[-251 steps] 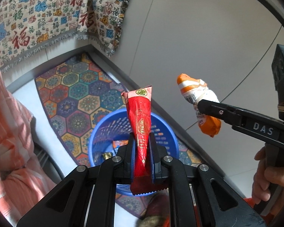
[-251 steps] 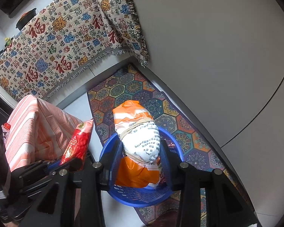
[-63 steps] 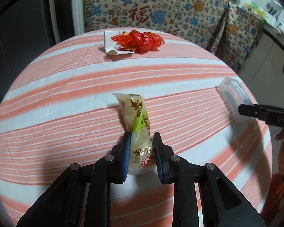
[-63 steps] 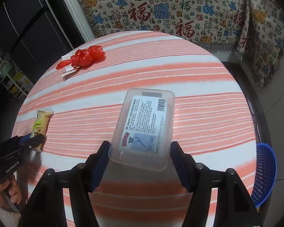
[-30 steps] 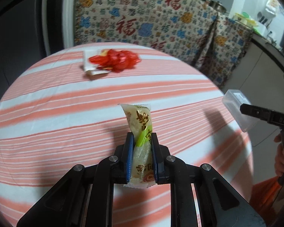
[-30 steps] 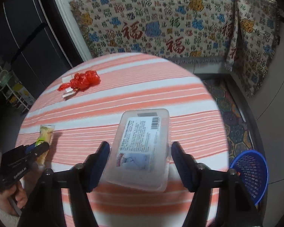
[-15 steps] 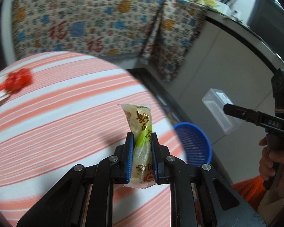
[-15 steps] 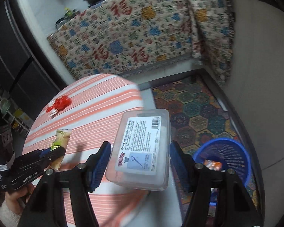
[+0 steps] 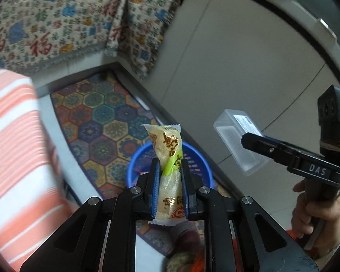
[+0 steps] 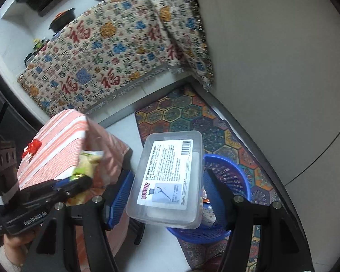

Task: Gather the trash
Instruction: 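Carry the cream wrapper and clear box over the blue wastebasket, then open both tools to drop the wrapper and box into the wastebasket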

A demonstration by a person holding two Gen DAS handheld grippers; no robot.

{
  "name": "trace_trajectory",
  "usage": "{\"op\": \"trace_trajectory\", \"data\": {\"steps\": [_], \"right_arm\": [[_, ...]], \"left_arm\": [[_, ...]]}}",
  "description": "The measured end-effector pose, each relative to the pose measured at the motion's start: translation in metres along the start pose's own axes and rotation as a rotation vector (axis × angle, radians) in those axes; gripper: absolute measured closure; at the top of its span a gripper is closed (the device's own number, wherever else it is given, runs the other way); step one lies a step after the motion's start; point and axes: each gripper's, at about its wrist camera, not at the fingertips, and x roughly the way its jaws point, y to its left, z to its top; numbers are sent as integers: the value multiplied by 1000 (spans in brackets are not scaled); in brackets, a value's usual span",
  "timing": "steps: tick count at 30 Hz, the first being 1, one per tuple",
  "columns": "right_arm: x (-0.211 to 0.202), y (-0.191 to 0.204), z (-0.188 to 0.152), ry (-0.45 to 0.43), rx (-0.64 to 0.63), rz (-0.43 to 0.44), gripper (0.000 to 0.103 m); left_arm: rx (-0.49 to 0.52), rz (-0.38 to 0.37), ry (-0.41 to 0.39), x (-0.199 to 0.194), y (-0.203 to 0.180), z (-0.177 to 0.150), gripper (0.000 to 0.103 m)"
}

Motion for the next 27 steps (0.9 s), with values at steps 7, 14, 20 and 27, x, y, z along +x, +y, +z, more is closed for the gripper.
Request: {"op": "trace_trajectory", "data": {"steps": [7, 14, 20, 27], "right_arm": [[22, -43, 1, 20, 67, 13, 37], [32, -67, 2, 24, 110, 24, 35], [41, -76, 4, 25, 136, 29, 26], [17, -72, 8, -69, 89, -80, 25]], "left_arm": [[0, 5, 48, 40, -8, -7, 87], [13, -5, 51, 61, -16, -6, 57], [-14, -11, 32, 72, -16, -3, 30], [-35, 28, -31, 14, -11, -9, 30]]}}
